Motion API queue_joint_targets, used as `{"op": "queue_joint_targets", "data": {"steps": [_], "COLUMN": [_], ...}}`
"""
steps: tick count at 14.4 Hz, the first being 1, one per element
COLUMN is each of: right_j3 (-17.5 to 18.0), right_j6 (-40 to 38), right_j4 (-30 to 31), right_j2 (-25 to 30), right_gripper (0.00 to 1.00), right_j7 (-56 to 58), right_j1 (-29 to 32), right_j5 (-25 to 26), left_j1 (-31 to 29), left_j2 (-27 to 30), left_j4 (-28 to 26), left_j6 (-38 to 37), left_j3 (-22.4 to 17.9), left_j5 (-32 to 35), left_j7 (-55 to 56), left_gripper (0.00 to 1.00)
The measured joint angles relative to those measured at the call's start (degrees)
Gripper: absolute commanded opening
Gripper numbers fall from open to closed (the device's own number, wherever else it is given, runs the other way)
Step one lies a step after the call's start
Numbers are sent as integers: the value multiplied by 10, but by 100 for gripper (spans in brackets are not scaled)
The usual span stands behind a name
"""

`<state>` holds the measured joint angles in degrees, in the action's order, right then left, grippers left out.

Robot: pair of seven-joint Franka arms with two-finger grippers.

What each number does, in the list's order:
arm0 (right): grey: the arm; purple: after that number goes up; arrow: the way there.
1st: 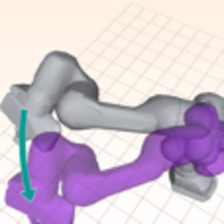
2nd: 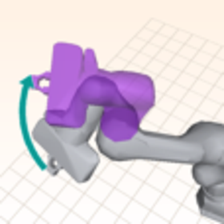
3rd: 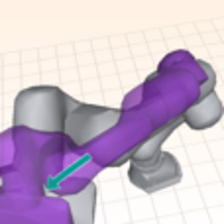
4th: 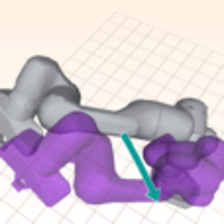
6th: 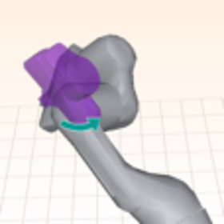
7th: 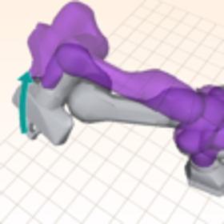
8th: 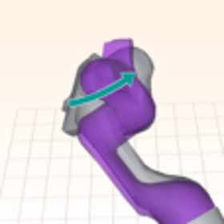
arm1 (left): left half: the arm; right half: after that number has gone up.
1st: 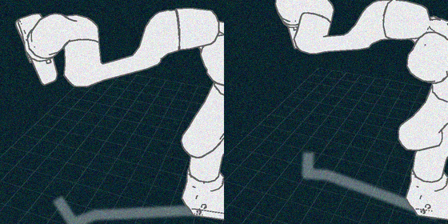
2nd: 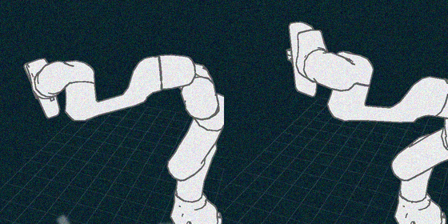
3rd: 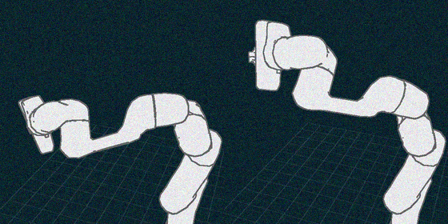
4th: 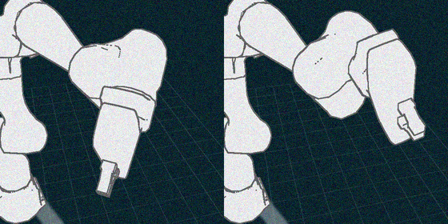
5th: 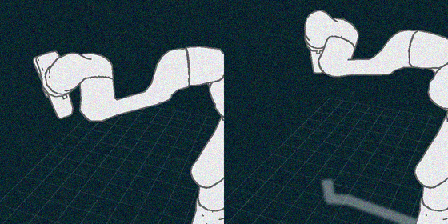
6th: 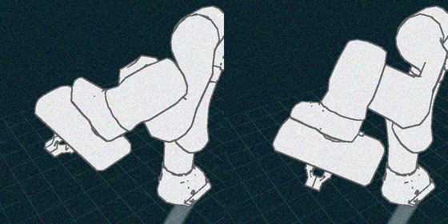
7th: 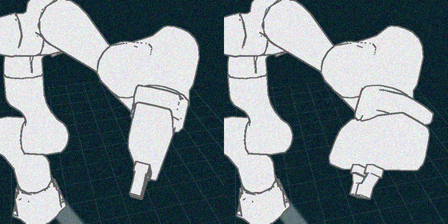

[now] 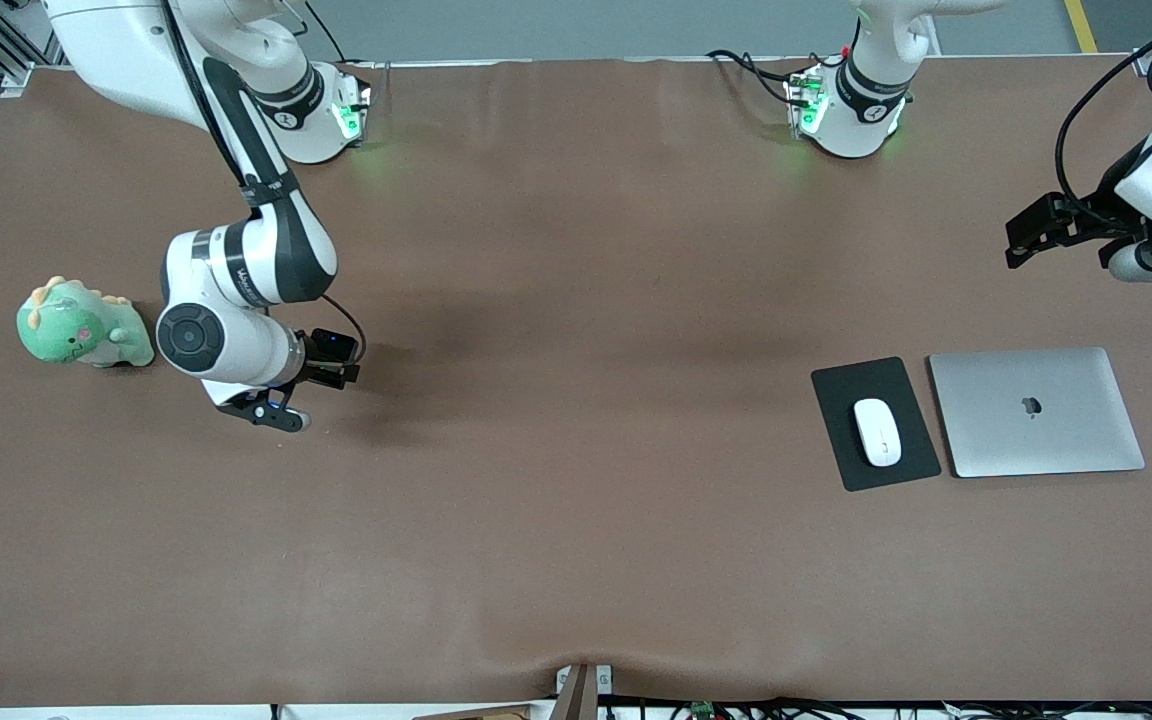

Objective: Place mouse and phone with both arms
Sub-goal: 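Carry the black phone with the right gripper toward the green plush toy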

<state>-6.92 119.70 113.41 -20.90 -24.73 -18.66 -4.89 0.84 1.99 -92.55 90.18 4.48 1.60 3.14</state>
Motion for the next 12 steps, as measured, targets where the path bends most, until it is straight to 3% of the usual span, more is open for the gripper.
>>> {"op": "queue_joint_targets", "data": {"steps": [5,12], "right_j3": [0,0], "right_j6": [16,123], "right_j4": [25,110], "right_j2": [10,17], "right_gripper": [0,0], "right_j7": [63,177], "right_j1": [42,122], "right_j5": [6,8], "left_j1": [0,0], "left_j2": [0,0], "left_j4": [0,0], "left_j6": [0,0], "left_j3": [0,0], "left_j5": [0,0], "left_j7": [0,0], "left_gripper": [100,100]}}
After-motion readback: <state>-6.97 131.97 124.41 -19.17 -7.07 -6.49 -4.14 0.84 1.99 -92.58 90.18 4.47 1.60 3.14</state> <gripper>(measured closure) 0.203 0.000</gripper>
